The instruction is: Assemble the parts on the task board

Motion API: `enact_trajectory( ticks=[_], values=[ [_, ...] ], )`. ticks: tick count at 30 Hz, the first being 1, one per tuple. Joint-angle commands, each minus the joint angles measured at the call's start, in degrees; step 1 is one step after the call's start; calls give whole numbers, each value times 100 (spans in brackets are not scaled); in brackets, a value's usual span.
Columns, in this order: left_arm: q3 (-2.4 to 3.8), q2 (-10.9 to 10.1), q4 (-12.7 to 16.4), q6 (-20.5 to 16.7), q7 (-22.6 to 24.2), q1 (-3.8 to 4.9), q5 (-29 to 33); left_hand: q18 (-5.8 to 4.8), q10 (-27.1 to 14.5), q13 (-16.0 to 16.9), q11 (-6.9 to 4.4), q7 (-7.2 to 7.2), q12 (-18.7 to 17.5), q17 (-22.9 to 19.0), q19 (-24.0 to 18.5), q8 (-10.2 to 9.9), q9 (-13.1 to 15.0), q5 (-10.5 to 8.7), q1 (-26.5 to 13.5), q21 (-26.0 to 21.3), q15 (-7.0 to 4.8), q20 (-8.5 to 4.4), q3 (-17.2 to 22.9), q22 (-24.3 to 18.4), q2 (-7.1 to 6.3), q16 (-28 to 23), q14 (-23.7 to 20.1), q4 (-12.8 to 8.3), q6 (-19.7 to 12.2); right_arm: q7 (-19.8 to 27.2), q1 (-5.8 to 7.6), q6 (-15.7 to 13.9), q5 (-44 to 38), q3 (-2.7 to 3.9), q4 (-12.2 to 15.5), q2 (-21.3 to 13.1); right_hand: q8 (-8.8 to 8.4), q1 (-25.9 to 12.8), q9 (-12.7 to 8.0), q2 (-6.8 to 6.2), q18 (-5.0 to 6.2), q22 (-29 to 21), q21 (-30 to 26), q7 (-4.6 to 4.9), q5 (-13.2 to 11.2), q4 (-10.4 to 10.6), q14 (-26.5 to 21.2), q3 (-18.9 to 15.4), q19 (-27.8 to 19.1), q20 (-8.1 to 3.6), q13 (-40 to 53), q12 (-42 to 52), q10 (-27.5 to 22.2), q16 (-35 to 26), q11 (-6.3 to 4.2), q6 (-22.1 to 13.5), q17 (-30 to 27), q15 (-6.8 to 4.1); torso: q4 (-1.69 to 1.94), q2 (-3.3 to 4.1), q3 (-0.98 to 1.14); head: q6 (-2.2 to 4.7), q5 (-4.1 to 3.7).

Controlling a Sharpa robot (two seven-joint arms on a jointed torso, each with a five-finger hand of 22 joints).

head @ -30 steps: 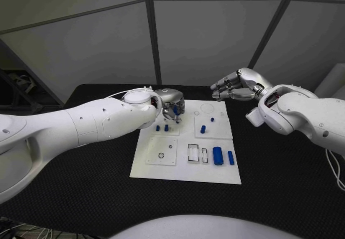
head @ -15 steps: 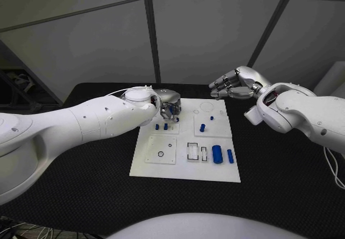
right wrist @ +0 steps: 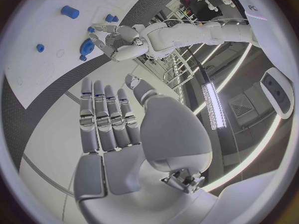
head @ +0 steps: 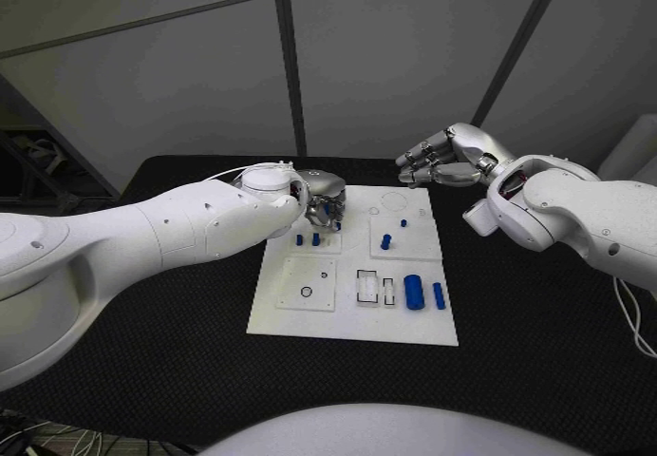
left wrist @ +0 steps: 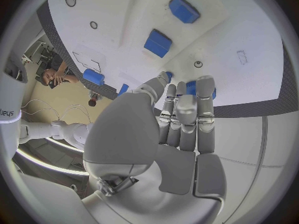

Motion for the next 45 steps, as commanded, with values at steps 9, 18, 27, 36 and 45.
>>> enact_trajectory(
  ticks=[9,18,27,36,45],
  values=[
    [4,112,-51,161,15,-20,-42,-264,20,-55,15,32,-63,-2,32,-6,-59,-9,-6,106,14,20,58,114,20,91,21,-23,-6,68,12,27,-11,5,10,14,17,42,-6,-1,30,-16,-25,-8,55,22,3,23,30,6,-9,-6,-33,-23,-17,0,-13,27,-2,-2,2,-4,-2],
    [4,167,-101,280,-56,-41,-42,-264,8,-89,27,48,-89,-23,0,-12,-111,-2,49,154,30,34,137,196,48,133,-2,-74,-48,65,13,31,-11,5,18,18,17,42,-6,-1,30,-16,-25,-8,55,22,3,23,30,6,-9,-6,-33,-23,-17,0,-13,27,1,0,1,-19,-11],
    [4,223,-181,364,-84,-60,-42,-283,55,-102,29,67,-88,-4,16,1,-170,39,202,375,48,51,308,359,140,241,14,-227,-31,65,13,37,-12,6,17,29,17,42,-6,-1,30,-16,-25,-8,55,22,3,23,30,6,-9,-6,-33,-23,-17,0,-13,27,4,-1,1,-31,-14],
    [5,235,-246,455,-125,-67,-42,-318,162,-87,45,111,-55,-9,59,11,-233,386,368,715,78,65,498,591,197,331,33,-479,14,63,13,39,-12,6,18,28,17,44,-6,0,30,-26,-25,-10,65,30,5,27,33,5,-9,-5,-32,-22,-18,1,-20,26,4,0,1,-42,-22],
    [6,228,-293,233,34,-69,-40,-358,269,-65,52,133,-10,23,133,43,-262,434,367,1083,94,79,539,783,274,433,103,-617,137,60,13,39,-12,6,23,23,18,38,-6,5,29,-32,-25,-10,68,42,8,29,35,5,-9,-4,-30,-22,-18,4,-24,26,15,1,0,-37,-28]
  ],
)
